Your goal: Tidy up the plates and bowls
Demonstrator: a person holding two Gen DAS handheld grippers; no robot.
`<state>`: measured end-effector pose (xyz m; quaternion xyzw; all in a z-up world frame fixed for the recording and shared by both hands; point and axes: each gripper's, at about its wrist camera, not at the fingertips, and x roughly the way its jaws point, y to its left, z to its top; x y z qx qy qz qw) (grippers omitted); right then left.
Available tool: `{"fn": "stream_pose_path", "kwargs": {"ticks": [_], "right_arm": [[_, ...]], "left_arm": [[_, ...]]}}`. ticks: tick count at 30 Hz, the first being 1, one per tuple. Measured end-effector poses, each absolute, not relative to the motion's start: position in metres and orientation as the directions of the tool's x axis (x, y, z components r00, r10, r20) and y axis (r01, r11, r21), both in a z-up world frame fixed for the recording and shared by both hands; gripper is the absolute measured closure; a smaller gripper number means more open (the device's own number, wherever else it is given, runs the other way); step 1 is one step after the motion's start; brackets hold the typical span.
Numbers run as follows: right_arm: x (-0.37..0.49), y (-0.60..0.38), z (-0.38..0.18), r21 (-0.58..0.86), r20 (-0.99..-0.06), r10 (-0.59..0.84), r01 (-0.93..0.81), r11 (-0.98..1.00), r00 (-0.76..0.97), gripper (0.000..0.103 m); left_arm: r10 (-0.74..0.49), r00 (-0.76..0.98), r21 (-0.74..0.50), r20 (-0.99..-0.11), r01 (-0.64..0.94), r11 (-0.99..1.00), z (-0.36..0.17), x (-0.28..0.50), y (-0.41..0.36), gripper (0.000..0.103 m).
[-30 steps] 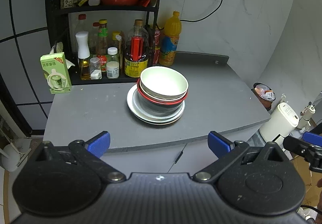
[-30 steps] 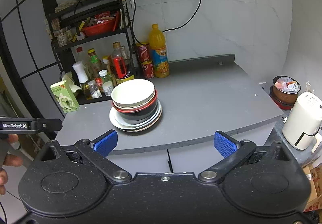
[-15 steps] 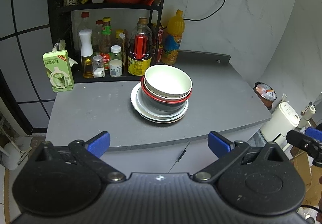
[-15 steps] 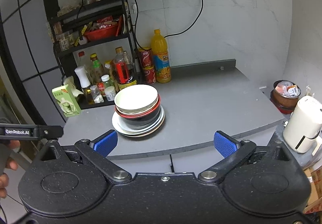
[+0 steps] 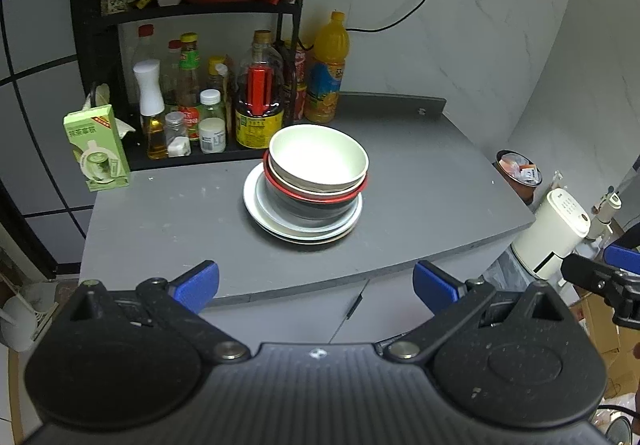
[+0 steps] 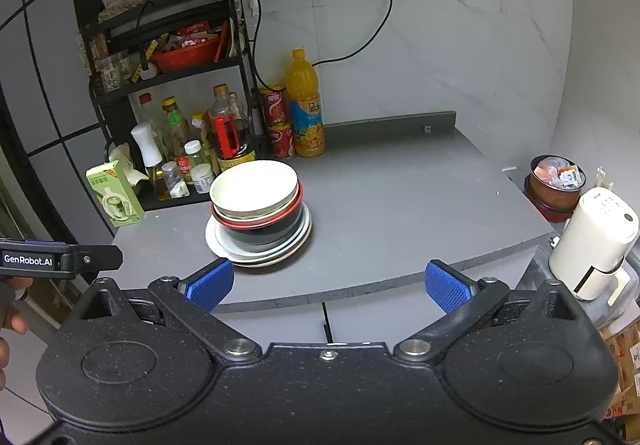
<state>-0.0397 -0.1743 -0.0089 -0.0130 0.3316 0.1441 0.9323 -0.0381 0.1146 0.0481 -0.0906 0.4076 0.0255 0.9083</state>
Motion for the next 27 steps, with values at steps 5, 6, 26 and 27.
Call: {"fn": "stream_pose_path", "kwargs": {"ticks": [5, 6, 26, 27], "right_arm": [[-0.038, -0.177, -0.011, 0.073, -0.63, 0.254, -0.27, 0.96, 0.734, 0.0], [-0.038, -0.178, -0.011, 0.071, -0.63, 0.25, -0.265, 0.961, 0.735, 0.0], [-0.024, -0.197, -0.014, 0.09, -0.619, 0.254, -0.255, 0.963, 0.743, 0.0], [-0.023, -0.198, -0.015, 0.09, -0.619, 0.255, -0.256, 0.963, 0.743, 0.0]], "left_arm": [[-0.035, 0.659, -0.133, -0.751, -0.099, 0.986, 0.046, -0.032, 0.107, 0.001], [-0.036, 0.657, -0.13, -0.753, -0.095, 0.987, 0.046, -0.031, 0.105, 0.001], [-0.027, 0.66, -0.113, -0.75, -0.089, 0.99, 0.039, -0.002, 0.08, 0.001], [-0.027, 0.661, -0.113, -0.75, -0.088, 0.99, 0.039, -0.001, 0.079, 0.001]]}}
